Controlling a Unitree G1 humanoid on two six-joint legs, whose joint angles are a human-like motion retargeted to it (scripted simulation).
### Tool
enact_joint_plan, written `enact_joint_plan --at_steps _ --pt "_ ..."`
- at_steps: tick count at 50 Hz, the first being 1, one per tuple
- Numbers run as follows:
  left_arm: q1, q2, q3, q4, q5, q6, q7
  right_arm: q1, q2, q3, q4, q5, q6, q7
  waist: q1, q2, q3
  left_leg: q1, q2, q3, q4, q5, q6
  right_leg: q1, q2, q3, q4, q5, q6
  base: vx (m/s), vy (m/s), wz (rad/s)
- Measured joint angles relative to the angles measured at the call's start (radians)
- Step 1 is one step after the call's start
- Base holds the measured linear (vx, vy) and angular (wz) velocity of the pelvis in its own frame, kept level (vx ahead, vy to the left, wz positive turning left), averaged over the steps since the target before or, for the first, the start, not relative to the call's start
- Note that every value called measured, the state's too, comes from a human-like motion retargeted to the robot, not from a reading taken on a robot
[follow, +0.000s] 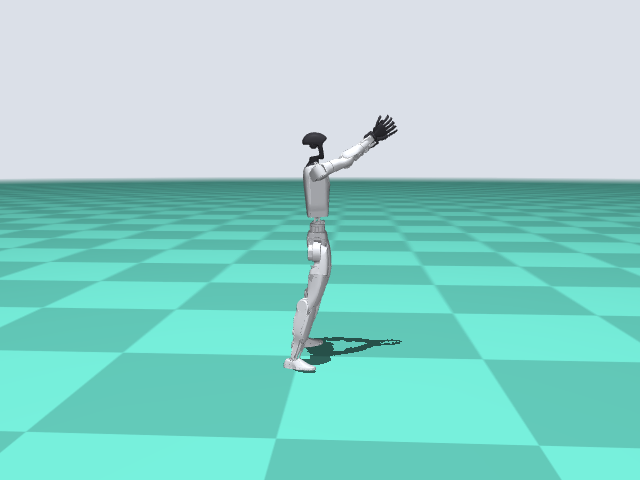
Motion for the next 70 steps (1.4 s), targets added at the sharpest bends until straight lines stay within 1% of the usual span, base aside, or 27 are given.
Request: enact_joint_plan --at_steps 5,10,15,17,19,22,25,28,30,31,32,33,34,36,38,40,42,44,46,48,50,53,56,59,61,65,70 --pt "-0.122 0.038 -0.066 0.033 -0.031 0.015 -0.003 -0.14 -0.01 0.031 0.058 0.025 0.015 -0.011 0.004 -0.011 -0.013 0.023 0.0 0.011 0.003 -0.007 -0.005 0.02 -0.001 0.004 -0.003 -0.005 0.005 0.09 -0.01 -0.08" --pt "-0.11 0.018 -0.063 0.066 -0.03 0.031 -0.018 -0.115 -0.011 0.029 0.069 0.035 0.016 0.006 0.009 -0.016 -0.005 0.04 0.002 0.015 0.007 -0.011 -0.002 0.033 -0.003 0.005 0.009 -0.012 0.007 0.01 0.0 0.0" --pt "0.043 -0.033 0.044 0.055 -0.022 0.034 -0.028 0.046 0.022 -0.011 0.026 -0.015 0.037 0.012 0.01 -0.016 0.026 0.059 0.0 0.026 0.002 -0.014 0.011 0.039 -0.005 0.018 0.012 -0.015 0.005 -0.01 0.0 -0.04" --pt "0.182 -0.036 0.113 0.013 0.001 0.017 -0.031 0.162 0.074 -0.044 -0.008 -0.084 0.05 0.024 -0.011 -0.007 0.023 0.063 -0.001 0.034 -0.002 -0.012 0.011 0.033 -0.006 0.027 0.015 -0.013 0.01 -0.07 0.0 -0.21" --pt "0.317 -0.056 0.193 -0.033 0.039 0.011 -0.03 0.273 0.115 -0.066 -0.033 -0.155 0.069 0.038 -0.022 -0.003 0.041 0.064 -0.003 0.041 -0.005 -0.011 0.016 0.025 -0.007 0.037 0.017 -0.011 0.009 -0.1 0.01 -0.21" --pt "0.52 -0.111 0.293 -0.086 0.09 0.007 -0.027 0.441 0.174 -0.083 -0.042 -0.228 0.081 0.049 -0.03 -0.001 0.092 0.059 -0.005 0.05 -0.008 -0.007 0.024 0.007 -0.009 0.052 0.022 -0.006 0.003 -0.13 0.01 -0.2" --pt "0.682 -0.194 0.353 -0.075 0.122 0.021 -0.028 0.603 0.213 -0.11 -0.01 -0.239 0.083 0.046 -0.016 -0.004 0.182 0.045 -0.007 0.055 -0.008 -0.002 0.034 -0.017 -0.012 0.066 0.027 0.002 -0.009 -0.17 0.02 -0.14" --pt "0.837 -0.26 0.365 -0.007 0.132 0.039 -0.031 0.764 0.27 -0.152 0.072 -0.213 0.074 0.037 -0.02 -0.003 0.266 0.01 -0.007 0.054 -0.004 0.007 0.035 -0.056 -0.012 0.074 0.033 0.013 -0.018 -0.18 0.03 -0.04" --pt "0.91 -0.296 0.365 0.056 0.121 0.054 -0.031 0.837 0.306 -0.184 0.143 -0.19 0.082 0.03 -0.025 -0.008 0.337 -0.018 -0.007 0.051 -0.003 0.012 0.037 -0.084 -0.012 0.077 0.033 0.022 -0.024 -0.18 0.03 0.04" --pt "0.961 -0.308 0.322 0.108 0.216 0.096 -0.075 0.887 0.321 -0.177 0.183 -0.205 0.088 0.051 -0.026 -0.005 0.349 -0.037 -0.005 0.047 0.0 0.014 0.035 -0.1 -0.011 0.077 0.033 0.026 -0.024 -0.16 0.03 0.09" --pt "1.006 -0.325 0.305 0.146 0.24 0.11 -0.091 0.93 0.336 -0.175 0.22 -0.211 0.088 0.051 -0.026 -0.003 0.363 -0.054 -0.004 0.044 0.001 0.017 0.034 -0.115 -0.009 0.076 0.032 0.031 -0.024 -0.14 0.03 0.13" --pt "1.039 -0.354 0.343 0.155 0.12 0.072 -0.052 0.961 0.349 -0.186 0.248 -0.197 0.075 0.011 -0.023 -0.003 0.385 -0.07 -0.004 0.041 0.0 0.02 0.033 -0.127 -0.008 0.074 0.027 0.037 -0.026 -0.12 0.02 0.14" --pt "1.063 -0.37 0.36 0.173 0.064 0.056 -0.041 0.981 0.365 -0.189 0.27 -0.198 0.076 -0.009 -0.02 -0.006 0.413 -0.082 -0.005 0.037 -0.003 0.022 0.035 -0.137 -0.006 0.071 0.021 0.042 -0.026 -0.11 0.02 0.16" --pt "1.103 -0.385 0.372 0.213 0.027 0.043 -0.048 1.013 0.396 -0.186 0.301 -0.213 0.082 -0.029 -0.009 -0.008 0.46 -0.103 -0.006 0.028 -0.009 0.026 0.039 -0.148 -0.003 0.062 0.009 0.05 -0.022 -0.07 0.01 0.26" --pt "1.141 -0.389 0.378 0.246 0.028 0.025 -0.071 1.051 0.425 -0.182 0.315 -0.216 0.061 -0.038 0.006 -0.002 0.475 -0.128 -0.001 0.016 0.012 0.016 0.043 -0.146 -0.001 0.043 -0.003 0.056 -0.014 -0.01 -0.01 0.46" --pt "1.157 -0.379 0.387 0.275 0.05 0.022 -0.092 1.08 0.449 -0.189 0.32 -0.198 0.04 -0.035 0.03 0.011 0.467 -0.144 0.002 -0.007 0.02 0.011 0.043 -0.136 0.003 0.017 -0.013 0.058 -0.003 0.04 -0.01 0.59" --pt "1.129 -0.35 0.36 0.323 0.179 0.087 -0.139 1.074 0.458 -0.206 0.319 -0.19 0.062 0.008 0.067 0.022 0.442 -0.138 -0.014 -0.036 -0.022 0.033 0.046 -0.126 0.0 -0.008 -0.016 0.058 0.007 0.07 -0.02 0.66" --pt "1.055 -0.322 0.429 0.337 0.109 0.103 -0.114 1.029 0.453 -0.263 0.311 -0.131 0.059 -0.005 0.104 0.031 0.405 -0.135 -0.02 -0.067 -0.028 0.039 0.046 -0.099 -0.002 -0.044 -0.014 0.054 0.01 0.11 -0.03 0.84" --pt "0.951 -0.292 0.434 0.355 0.145 0.154 -0.113 0.949 0.433 -0.309 0.3 -0.086 0.074 0.005 0.13 0.041 0.359 -0.13 -0.022 -0.101 -0.022 0.04 0.043 -0.066 -0.004 -0.082 -0.006 0.046 0.008 0.14 -0.03 0.94" --pt "0.823 -0.258 0.403 0.344 0.18 0.186 -0.104 0.836 0.393 -0.34 0.278 -0.055 0.091 0.012 0.148 0.047 0.315 -0.123 -0.022 -0.134 -0.011 0.04 0.032 -0.031 -0.005 -0.12 0.009 0.038 0.006 0.16 -0.03 0.91" --pt "0.709 -0.252 0.379 0.325 0.227 0.204 -0.106 0.736 0.326 -0.359 0.255 -0.022 0.076 0.019 0.171 0.061 0.227 -0.115 -0.02 -0.167 0.003 0.037 0.024 0.005 -0.004 -0.154 0.026 0.031 -0.007 0.18 -0.02 0.83" --pt "0.513 -0.188 0.297 0.235 0.211 0.166 -0.097 0.549 0.242 -0.291 0.157 -0.008 0.052 0.026 0.175 0.064 0.151 -0.107 -0.013 -0.193 0.022 0.032 0.006 0.036 -0.002 -0.185 0.05 0.028 -0.012 0.17 -0.02 0.52" --pt "0.29 -0.105 0.219 0.115 0.113 0.097 -0.063 0.323 0.143 -0.183 0.032 -0.008 0.032 0.003 0.184 0.058 0.13 -0.096 -0.004 -0.201 0.039 0.025 -0.002 0.056 0.0 -0.197 0.069 0.031 -0.019 0.16 -0.02 0.17" --pt "0.156 0.042 0.137 -0.019 0.08 0.022 -0.034 0.153 0.131 -0.102 -0.096 -0.026 -0.018 -0.012 0.138 0.062 0.084 -0.08 0.004 -0.189 0.047 0.018 -0.011 0.063 -0.001 -0.189 0.082 0.034 -0.009 0.17 -0.01 -0.16" --pt "0.08 0.113 0.094 -0.091 0.1 -0.007 -0.008 0.062 0.113 -0.066 -0.151 -0.034 -0.04 -0.018 0.124 0.062 0.056 -0.072 0.009 -0.178 0.05 0.013 -0.013 0.064 -0.002 -0.182 0.087 0.036 -0.005 0.17 -0.01 -0.22" --pt "-0.079 0.167 0.03 -0.161 0.14 -0.008 0.045 -0.105 0.048 -0.004 -0.18 -0.007 -0.058 -0.033 0.129 0.053 0.036 -0.055 0.016 -0.156 0.059 -0.002 -0.01 0.069 -0.002 -0.168 0.091 0.034 -0.008 0.15 -0.01 -0.22" --pt "-0.136 0.177 -0.009 -0.154 0.118 0.005 0.051 -0.172 0.029 0.028 -0.145 0.021 -0.054 -0.032 0.114 0.039 -0.001 -0.035 0.016 -0.138 0.057 -0.01 -0.011 0.085 0.0 -0.164 0.076 0.035 -0.006 0.12 -0.01 -0.12"
